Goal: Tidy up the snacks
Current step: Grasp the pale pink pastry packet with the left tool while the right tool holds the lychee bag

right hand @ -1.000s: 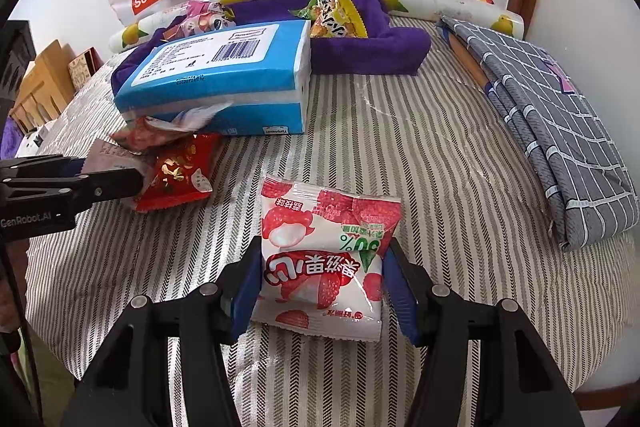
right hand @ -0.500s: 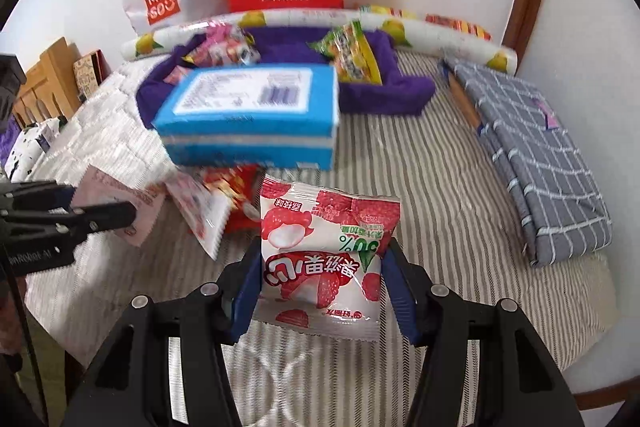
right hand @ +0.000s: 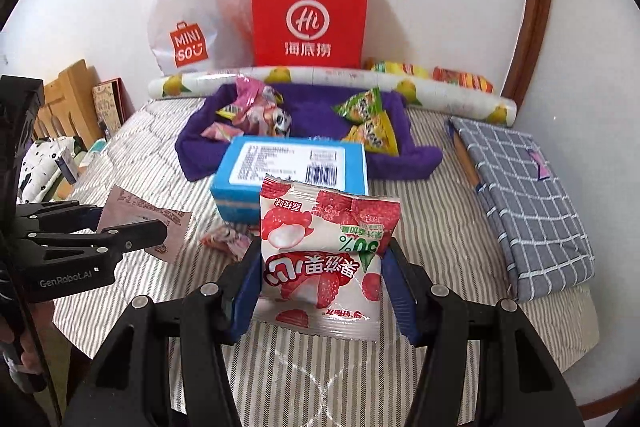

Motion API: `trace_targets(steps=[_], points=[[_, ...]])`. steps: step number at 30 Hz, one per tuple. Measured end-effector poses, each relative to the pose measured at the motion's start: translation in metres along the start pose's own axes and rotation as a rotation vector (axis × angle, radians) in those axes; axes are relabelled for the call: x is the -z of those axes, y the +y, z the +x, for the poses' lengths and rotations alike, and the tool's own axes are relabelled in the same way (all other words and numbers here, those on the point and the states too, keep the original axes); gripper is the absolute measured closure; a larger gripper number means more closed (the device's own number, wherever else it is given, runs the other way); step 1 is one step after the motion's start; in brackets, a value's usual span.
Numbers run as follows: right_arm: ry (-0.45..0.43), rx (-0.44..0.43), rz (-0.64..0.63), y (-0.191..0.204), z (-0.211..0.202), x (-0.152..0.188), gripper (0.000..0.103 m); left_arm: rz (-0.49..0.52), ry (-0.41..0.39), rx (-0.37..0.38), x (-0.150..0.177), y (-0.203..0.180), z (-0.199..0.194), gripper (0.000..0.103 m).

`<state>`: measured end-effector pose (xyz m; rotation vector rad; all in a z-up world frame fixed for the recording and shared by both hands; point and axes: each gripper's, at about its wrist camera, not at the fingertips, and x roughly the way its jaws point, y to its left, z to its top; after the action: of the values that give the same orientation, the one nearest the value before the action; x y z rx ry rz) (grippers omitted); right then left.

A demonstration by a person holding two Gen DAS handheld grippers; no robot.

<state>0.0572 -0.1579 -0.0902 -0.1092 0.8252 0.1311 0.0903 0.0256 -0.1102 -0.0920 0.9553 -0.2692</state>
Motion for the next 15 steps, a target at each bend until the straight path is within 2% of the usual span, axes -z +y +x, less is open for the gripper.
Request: trace_targets(steps=[8, 15], points=[[-0.037, 0.003, 0.011, -0.001, -0.013, -0.013, 0.046, -0.008, -0.033, 0.016, -0.012, 0.000, -0.010, 0.068], [-0.047, -0.002, 0.011, 0.001, -0.016, -0.014, 0.046, -0.006, 0.015, 0.024, -0.005, -0.001, 0.001, 0.068]])
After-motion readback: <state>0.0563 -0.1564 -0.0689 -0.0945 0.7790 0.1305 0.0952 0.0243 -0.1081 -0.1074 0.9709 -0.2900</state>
